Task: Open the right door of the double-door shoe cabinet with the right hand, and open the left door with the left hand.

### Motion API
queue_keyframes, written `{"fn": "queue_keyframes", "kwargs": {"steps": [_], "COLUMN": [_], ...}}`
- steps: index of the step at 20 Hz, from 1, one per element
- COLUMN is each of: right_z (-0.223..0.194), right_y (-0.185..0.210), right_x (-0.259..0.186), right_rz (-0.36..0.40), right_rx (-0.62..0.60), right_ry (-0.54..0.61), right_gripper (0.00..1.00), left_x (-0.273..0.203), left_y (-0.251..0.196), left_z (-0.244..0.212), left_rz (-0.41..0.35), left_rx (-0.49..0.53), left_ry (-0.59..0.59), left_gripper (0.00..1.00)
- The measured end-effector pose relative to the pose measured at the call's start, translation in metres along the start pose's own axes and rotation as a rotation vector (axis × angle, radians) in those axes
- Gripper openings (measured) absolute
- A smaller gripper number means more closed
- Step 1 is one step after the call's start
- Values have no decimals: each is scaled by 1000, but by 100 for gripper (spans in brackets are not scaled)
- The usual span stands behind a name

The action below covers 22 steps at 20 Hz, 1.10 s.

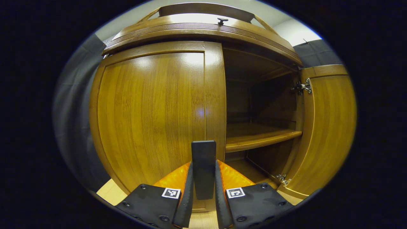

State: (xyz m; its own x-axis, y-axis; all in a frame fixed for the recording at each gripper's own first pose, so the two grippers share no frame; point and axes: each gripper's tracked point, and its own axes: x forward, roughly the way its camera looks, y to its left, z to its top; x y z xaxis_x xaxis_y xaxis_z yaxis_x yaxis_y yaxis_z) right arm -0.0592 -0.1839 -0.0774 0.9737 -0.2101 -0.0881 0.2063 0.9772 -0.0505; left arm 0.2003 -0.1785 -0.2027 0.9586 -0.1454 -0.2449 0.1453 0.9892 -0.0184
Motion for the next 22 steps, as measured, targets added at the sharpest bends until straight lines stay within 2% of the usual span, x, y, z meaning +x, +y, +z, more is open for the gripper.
{"fn": "queue_keyframes", "kwargs": {"steps": [5, 6, 9, 10, 15, 22], "right_z": [1, 1, 4, 5, 11, 19], "right_y": [6, 9, 19, 22, 41, 69], "right_x": [-3, -3, -5, -6, -9, -19], "right_rz": [-2, 4, 18, 23, 51, 95], "right_rx": [-12, -12, -10, -10, -18, -30], "right_ry": [2, 2, -3, -4, -13, -28], "right_gripper": [82, 82, 82, 93, 93, 93], "left_x": [-5, -9, -30, -39, -80, -128], "left_y": [1, -1, -1, 0, 8, 26], "left_z": [-3, -4, -4, -4, -3, -4], "left_rz": [-33, -44, -73, -85, -127, -144], "left_rx": [-33, -34, -26, -29, -36, -26], "left_ry": [15, 15, 9, 10, 12, 11], "left_gripper": [34, 29, 30, 30, 30, 29]}}
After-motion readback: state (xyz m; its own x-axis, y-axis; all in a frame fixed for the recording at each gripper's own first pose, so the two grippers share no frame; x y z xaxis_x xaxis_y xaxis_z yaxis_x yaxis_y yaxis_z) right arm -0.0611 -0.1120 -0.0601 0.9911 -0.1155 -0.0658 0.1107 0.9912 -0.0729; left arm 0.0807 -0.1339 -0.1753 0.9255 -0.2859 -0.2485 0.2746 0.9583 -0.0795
